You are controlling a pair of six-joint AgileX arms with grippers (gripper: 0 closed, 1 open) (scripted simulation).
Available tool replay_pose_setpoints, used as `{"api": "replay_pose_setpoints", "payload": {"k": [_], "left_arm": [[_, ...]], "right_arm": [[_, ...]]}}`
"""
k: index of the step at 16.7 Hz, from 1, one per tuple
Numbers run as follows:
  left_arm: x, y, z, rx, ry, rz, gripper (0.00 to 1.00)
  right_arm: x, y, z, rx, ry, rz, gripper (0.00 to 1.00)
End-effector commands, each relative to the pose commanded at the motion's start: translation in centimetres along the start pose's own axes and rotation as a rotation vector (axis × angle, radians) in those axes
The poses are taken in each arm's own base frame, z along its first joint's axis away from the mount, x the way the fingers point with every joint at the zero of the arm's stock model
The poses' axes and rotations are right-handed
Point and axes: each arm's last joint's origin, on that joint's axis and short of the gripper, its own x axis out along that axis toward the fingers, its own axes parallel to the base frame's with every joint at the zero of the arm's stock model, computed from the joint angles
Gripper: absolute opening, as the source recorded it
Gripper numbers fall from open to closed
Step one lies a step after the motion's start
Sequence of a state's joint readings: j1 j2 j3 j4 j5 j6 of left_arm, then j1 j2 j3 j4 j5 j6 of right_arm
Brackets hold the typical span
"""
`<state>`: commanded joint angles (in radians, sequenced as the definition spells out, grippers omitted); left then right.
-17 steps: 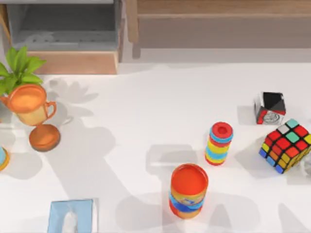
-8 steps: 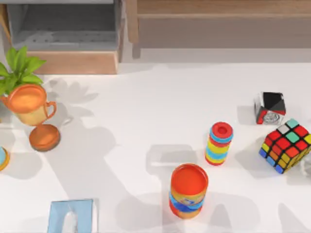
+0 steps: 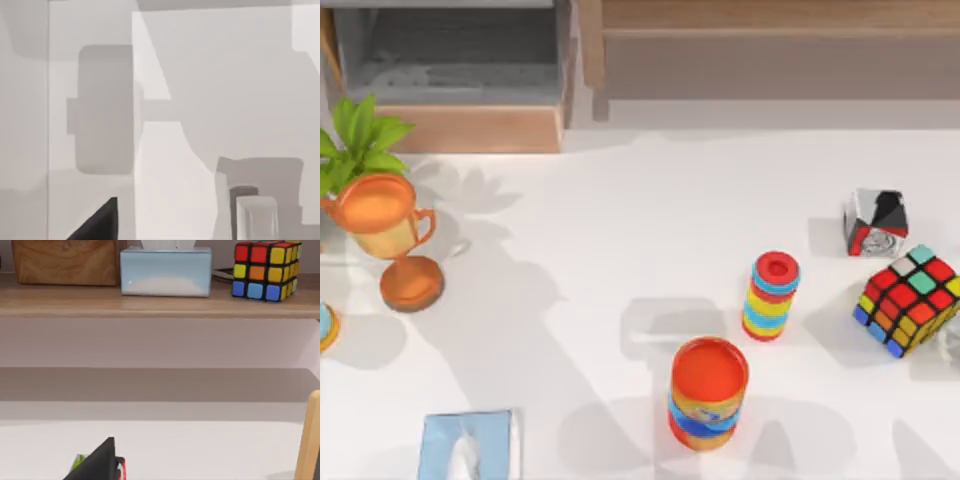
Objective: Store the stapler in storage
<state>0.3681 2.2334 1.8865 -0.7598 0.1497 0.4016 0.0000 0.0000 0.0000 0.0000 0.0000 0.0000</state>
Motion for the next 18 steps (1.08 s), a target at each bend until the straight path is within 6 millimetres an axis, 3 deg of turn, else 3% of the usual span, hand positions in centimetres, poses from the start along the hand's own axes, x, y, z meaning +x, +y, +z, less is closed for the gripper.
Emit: {"api": "replay_pose_setpoints", "payload": {"k": [3, 6, 9, 12, 15, 18], "left_arm": [[-2.3, 2.2, 0.3, 0.042, -0.235, 0.052, 1.00], [-3.9, 6.3, -1.1, 0.094, -0.474, 0.173, 1.00], [-5.2, 10.7, -4.1, 0.190, -0.699, 0.366, 1.00], [-6.7, 13.7, -8.2, 0.336, -0.861, 0.595, 1.00], [-7.8, 14.5, -12.6, 0.513, -0.932, 0.801, 1.00], [-8.1, 13.1, -16.3, 0.702, -0.934, 0.950, 1.00]], "right_arm": [[0.0, 0.0, 0.0, 0.000, 0.000, 0.000, 1.00], [0.0, 0.0, 0.0, 0.000, 0.000, 0.000, 1.00], [0.0, 0.0, 0.0, 0.000, 0.000, 0.000, 1.00], [0.0, 0.0, 0.0, 0.000, 0.000, 0.000, 1.00], [0.0, 0.0, 0.0, 0.000, 0.000, 0.000, 1.00], [0.0, 0.0, 0.0, 0.000, 0.000, 0.000, 1.00]]}}
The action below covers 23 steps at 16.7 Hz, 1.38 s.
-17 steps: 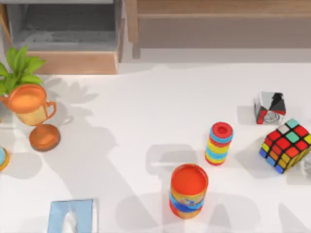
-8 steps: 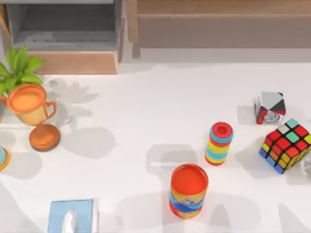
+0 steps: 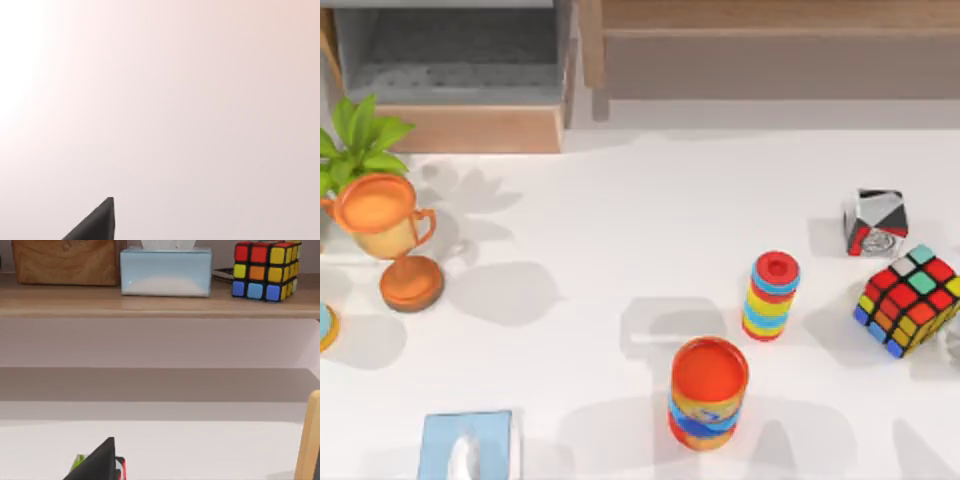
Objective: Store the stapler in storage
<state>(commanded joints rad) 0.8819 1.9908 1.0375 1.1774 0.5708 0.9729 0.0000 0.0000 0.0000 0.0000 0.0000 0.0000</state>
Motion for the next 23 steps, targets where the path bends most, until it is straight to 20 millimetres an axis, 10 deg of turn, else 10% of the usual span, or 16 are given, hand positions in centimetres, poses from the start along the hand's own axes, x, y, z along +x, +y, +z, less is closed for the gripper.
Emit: {"api": "replay_pose_setpoints", "payload": {"k": [10, 23], "left_arm": [[-9.0, -9.4, 3.9, 0.406, -0.174, -0.174, 1.00], [-10.0, -12.8, 6.5, 0.451, -0.287, -0.275, 1.00]], "right_arm": [[0.0, 0.0, 0.0, 0.000, 0.000, 0.000, 1.00], [0.0, 0.0, 0.0, 0.000, 0.000, 0.000, 1.00]]}}
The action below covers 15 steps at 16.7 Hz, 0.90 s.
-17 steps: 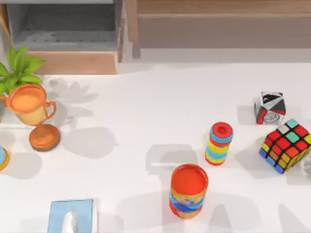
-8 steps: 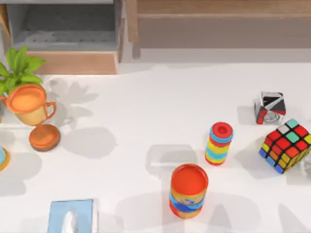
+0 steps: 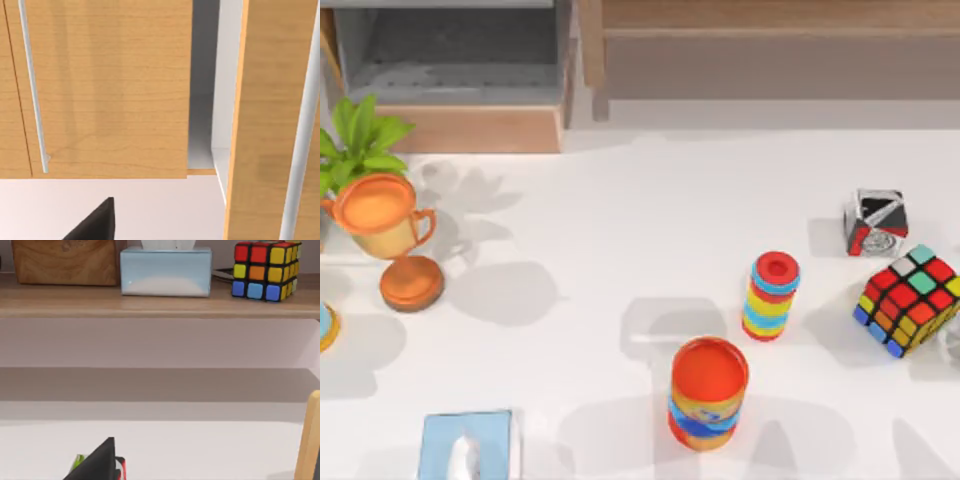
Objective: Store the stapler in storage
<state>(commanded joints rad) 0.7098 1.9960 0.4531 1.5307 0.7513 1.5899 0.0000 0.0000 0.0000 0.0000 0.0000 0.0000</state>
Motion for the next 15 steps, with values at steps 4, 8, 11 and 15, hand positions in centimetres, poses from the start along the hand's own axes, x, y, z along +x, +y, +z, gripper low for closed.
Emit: {"api": "replay_pose_setpoints", "payload": {"k": [4, 8, 11, 15], "left_arm": [[2.0, 0.0, 0.1, 0.000, -0.001, -0.001, 1.00], [2.1, 0.0, 0.1, 0.000, -0.001, -0.001, 1.00], [2.1, 0.0, 0.1, 0.000, -0.001, -0.001, 0.77], [2.1, 0.0, 0.1, 0.000, -0.001, -0.001, 0.47]], "right_arm": [[0.0, 0.0, 0.0, 0.000, 0.000, 0.000, 1.00], [0.0, 0.0, 0.0, 0.000, 0.000, 0.000, 1.00], [0.0, 0.0, 0.0, 0.000, 0.000, 0.000, 1.00], [0.0, 0.0, 0.0, 0.000, 0.000, 0.000, 1.00]]}}
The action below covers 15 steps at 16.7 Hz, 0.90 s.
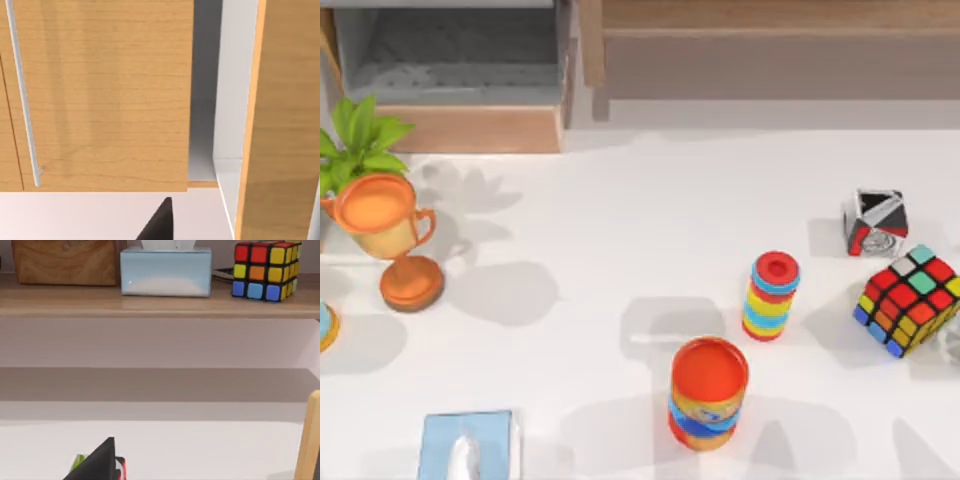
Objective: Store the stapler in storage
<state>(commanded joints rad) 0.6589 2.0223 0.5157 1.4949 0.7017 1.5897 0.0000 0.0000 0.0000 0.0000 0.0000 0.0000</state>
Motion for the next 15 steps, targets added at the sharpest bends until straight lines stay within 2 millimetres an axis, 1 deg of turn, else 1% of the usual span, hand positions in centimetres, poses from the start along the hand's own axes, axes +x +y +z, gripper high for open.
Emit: {"api": "replay_pose_setpoints", "payload": {"k": [6, 7, 14, 15], "left_arm": [[0.00, 0.00, 0.00, 0.000, 0.000, 0.000, 0.02], [0.00, 0.00, 0.00, 0.000, 0.000, 0.000, 0.00], [0.00, 0.00, 0.00, 0.000, 0.000, 0.000, 0.00], [-0.07, -0.39, -0.04, -0.016, 0.002, -0.016, 0.00]], "right_arm": [[0.00, 0.00, 0.00, 0.000, 0.000, 0.000, 1.00], [0.00, 0.00, 0.00, 0.000, 0.000, 0.000, 1.00], [0.00, 0.00, 0.00, 0.000, 0.000, 0.000, 1.00], [0.00, 0.00, 0.00, 0.000, 0.000, 0.000, 1.00]]}}
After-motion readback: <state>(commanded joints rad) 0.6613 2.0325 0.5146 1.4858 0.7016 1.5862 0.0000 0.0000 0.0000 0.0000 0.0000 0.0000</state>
